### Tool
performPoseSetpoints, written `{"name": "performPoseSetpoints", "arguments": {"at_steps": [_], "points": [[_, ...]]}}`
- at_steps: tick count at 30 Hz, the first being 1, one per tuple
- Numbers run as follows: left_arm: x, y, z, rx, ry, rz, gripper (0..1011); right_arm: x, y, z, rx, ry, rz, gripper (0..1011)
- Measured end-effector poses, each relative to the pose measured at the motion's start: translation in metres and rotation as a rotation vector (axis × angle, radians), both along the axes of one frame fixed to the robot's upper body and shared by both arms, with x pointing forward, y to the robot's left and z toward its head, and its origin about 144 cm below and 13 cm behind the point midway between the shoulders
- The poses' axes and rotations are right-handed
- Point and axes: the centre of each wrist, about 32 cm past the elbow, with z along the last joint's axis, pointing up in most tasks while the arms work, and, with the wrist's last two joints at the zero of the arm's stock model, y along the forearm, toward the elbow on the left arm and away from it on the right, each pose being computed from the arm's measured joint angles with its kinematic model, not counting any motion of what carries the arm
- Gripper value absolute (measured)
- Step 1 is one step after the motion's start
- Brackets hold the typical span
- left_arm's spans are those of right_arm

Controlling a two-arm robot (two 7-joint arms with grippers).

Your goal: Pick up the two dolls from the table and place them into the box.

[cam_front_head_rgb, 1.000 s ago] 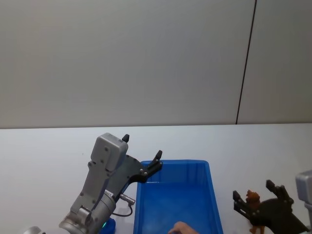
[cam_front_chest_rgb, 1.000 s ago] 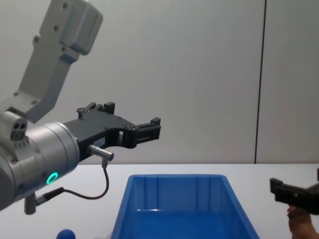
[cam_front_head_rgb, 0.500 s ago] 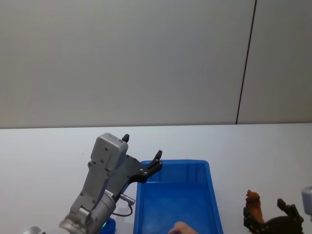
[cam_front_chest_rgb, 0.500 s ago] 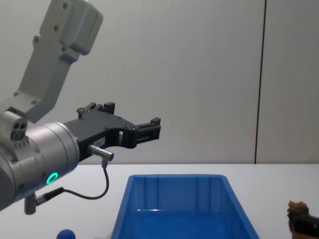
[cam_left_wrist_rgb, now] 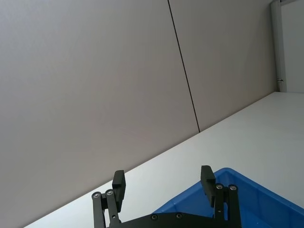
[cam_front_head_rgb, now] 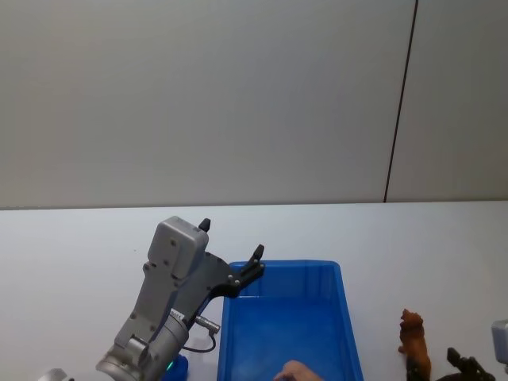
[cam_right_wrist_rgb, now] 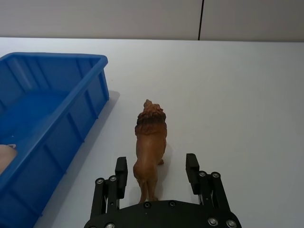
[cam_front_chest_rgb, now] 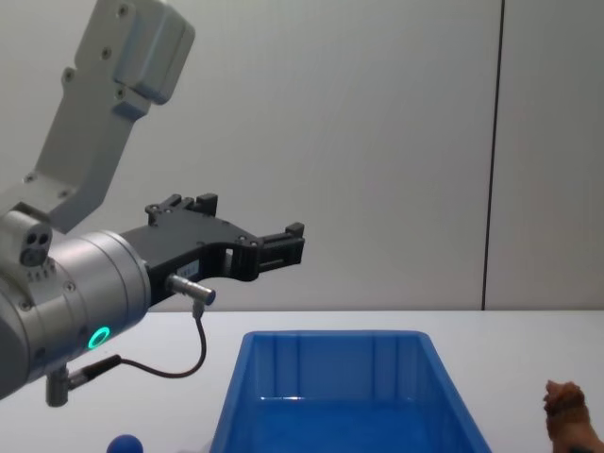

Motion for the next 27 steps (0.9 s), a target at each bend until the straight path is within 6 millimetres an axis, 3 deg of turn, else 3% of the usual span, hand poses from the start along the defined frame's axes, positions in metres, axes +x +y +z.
{"name": "performPoseSetpoints", "arguments": {"at_steps": [16, 27], "points": [[0.0, 0.0, 0.0, 0.0, 0.0, 0.0, 1001, 0.012, -0.003, -0.013, 0.05, -0.008, 0.062, 280], [0.0, 0.0, 0.0, 0.0, 0.0, 0.0, 1001, 0.018, -0.002, -0.008, 0.056, -0.079, 0.111, 280]]}}
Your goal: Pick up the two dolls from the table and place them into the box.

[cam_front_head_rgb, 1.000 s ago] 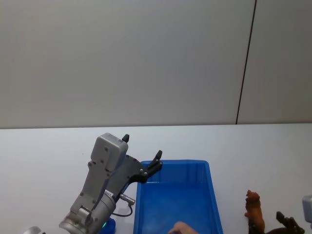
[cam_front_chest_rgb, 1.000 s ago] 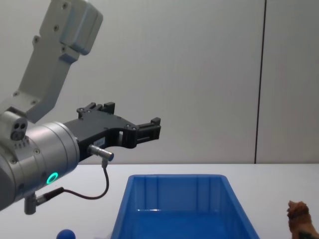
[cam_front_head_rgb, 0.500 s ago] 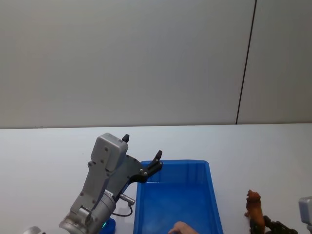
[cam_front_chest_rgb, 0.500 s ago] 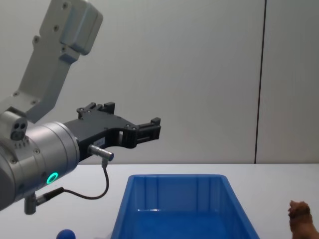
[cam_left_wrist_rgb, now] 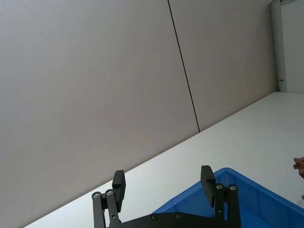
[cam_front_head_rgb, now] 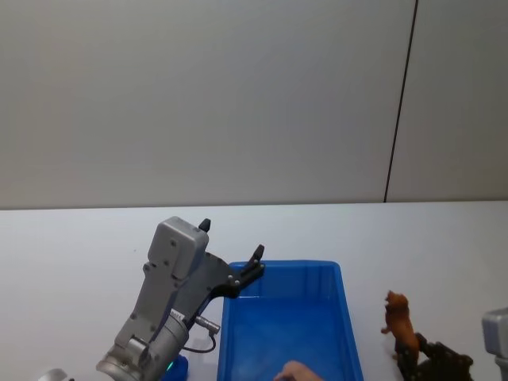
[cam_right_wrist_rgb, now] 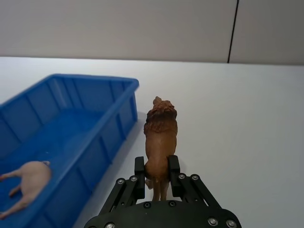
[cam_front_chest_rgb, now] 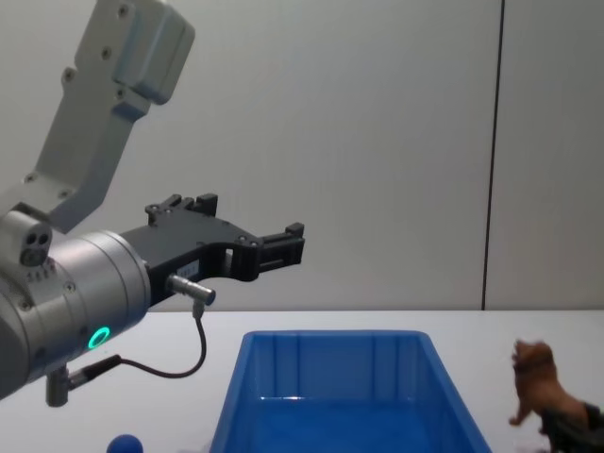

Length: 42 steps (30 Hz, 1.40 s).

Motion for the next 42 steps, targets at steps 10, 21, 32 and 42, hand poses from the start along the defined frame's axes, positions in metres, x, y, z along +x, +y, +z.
{"name": "performPoseSetpoints", "arguments": {"at_steps": [10, 21, 32, 42], "points": [[0.0, 0.0, 0.0, 0.0, 0.0, 0.0, 1001, 0.008, 0.009, 0.018, 0.018, -0.123, 0.1, 280], [0.0, 0.0, 0.0, 0.0, 0.0, 0.0, 1001, 0.022, 0.023, 0.034, 0.044, -0.193, 0.228, 281], [0.0, 0.0, 0.0, 0.0, 0.0, 0.0, 1001, 0.032, 0.032, 0.036, 0.055, -0.179, 0.274, 565], [0.0, 0.0, 0.0, 0.0, 0.0, 0.0, 1001, 0.033, 0.032, 0.035, 0.048, -0.166, 0.235, 870]]}}
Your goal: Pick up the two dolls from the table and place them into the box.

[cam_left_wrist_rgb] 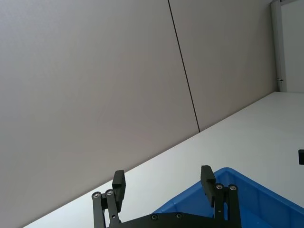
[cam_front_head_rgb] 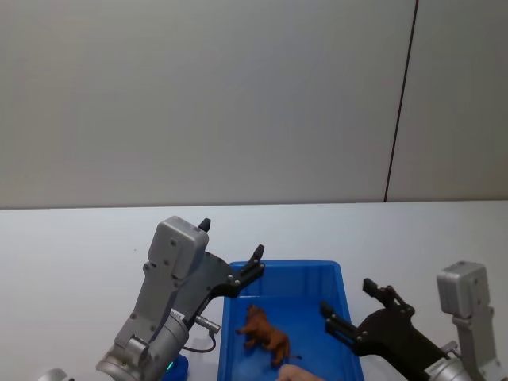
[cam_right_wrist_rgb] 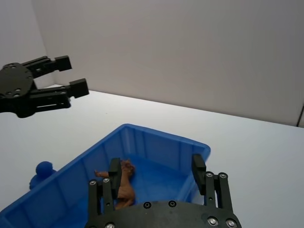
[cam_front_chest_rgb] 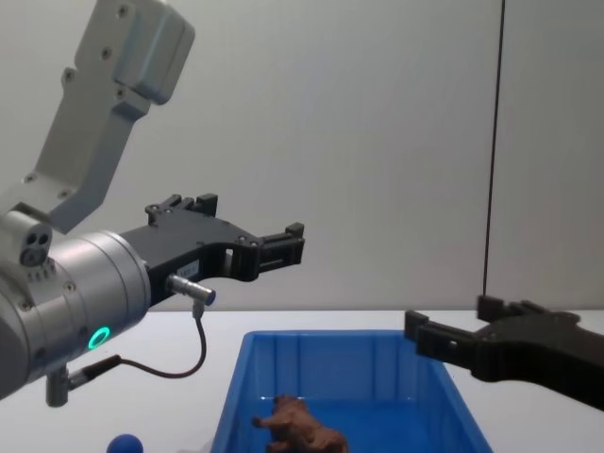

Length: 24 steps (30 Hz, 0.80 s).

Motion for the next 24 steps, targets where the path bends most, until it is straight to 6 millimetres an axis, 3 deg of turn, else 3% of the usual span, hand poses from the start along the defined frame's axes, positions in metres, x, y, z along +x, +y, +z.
{"name": "performPoseSetpoints", "arguments": {"at_steps": [4, 24], "points": [[0.0, 0.0, 0.0, 0.0, 0.0, 0.0, 1001, -0.003, -0.002, 0.0, -0.006, -0.001, -0.046, 997], [0.0, 0.0, 0.0, 0.0, 0.0, 0.0, 1001, -0.024, -0.019, -0.003, -0.03, -0.018, -0.252, 1000]]}}
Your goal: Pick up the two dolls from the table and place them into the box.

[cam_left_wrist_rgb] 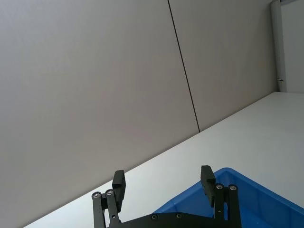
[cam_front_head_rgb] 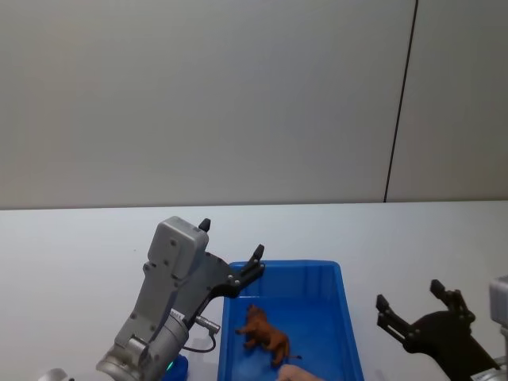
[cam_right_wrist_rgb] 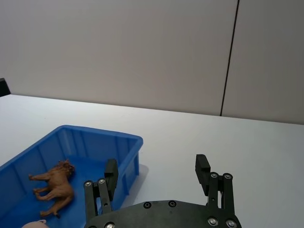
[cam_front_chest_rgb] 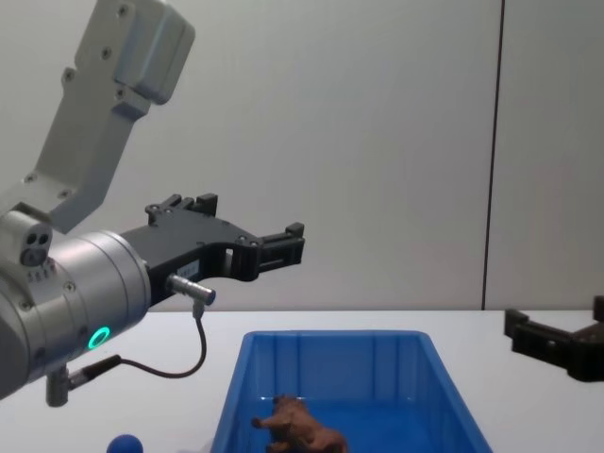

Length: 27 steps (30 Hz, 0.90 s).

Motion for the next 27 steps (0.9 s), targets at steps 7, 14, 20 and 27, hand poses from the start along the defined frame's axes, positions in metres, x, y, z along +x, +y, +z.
{"name": "performPoseSetpoints", "arguments": {"at_steps": [7, 14, 20, 27], "points": [[-0.001, 0.001, 0.0, 0.003, 0.006, 0.005, 1001, -0.004, -0.003, -0.001, -0.003, -0.003, -0.033, 1001], [-0.004, 0.007, 0.003, 0.014, 0.043, 0.032, 1001, -0.006, -0.005, -0.001, -0.005, -0.005, -0.05, 1000], [-0.009, 0.014, 0.005, 0.02, 0.086, 0.059, 1001, -0.007, -0.006, -0.001, -0.005, -0.006, -0.059, 1000], [-0.014, 0.025, 0.007, 0.028, 0.154, 0.09, 1001, -0.008, -0.006, -0.001, -0.006, -0.006, -0.065, 1000]]}}
